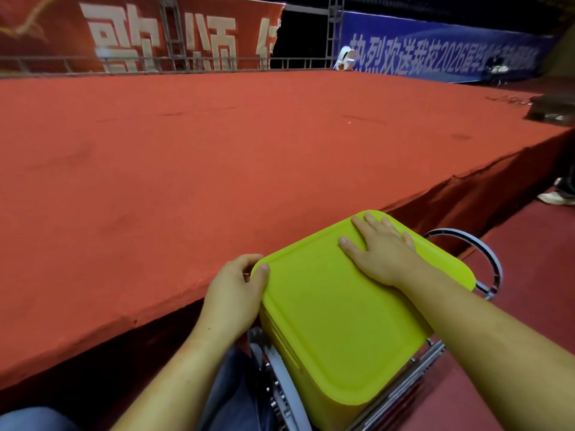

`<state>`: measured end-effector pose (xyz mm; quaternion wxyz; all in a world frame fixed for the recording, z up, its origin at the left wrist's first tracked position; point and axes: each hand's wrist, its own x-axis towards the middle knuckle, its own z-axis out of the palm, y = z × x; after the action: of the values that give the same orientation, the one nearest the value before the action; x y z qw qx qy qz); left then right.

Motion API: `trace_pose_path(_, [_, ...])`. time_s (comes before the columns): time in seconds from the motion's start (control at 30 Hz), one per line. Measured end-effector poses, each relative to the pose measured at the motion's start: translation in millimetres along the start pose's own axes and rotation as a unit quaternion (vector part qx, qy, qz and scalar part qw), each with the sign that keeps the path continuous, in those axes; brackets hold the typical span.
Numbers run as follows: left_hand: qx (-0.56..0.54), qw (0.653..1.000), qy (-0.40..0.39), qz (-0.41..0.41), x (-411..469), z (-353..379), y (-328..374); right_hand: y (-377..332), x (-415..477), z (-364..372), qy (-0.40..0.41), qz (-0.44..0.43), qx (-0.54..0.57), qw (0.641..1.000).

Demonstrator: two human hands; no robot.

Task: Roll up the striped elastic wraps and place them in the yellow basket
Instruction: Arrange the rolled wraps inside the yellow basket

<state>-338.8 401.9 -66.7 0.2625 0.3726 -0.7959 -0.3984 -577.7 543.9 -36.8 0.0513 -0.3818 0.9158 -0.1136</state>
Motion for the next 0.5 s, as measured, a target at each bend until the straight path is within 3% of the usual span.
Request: trace_pose_path(0.5, [0.109, 0.989, -0.096, 0.031, 29, 6, 22, 14, 51, -12, -0.007, 0.019, -0.016, 1.000])
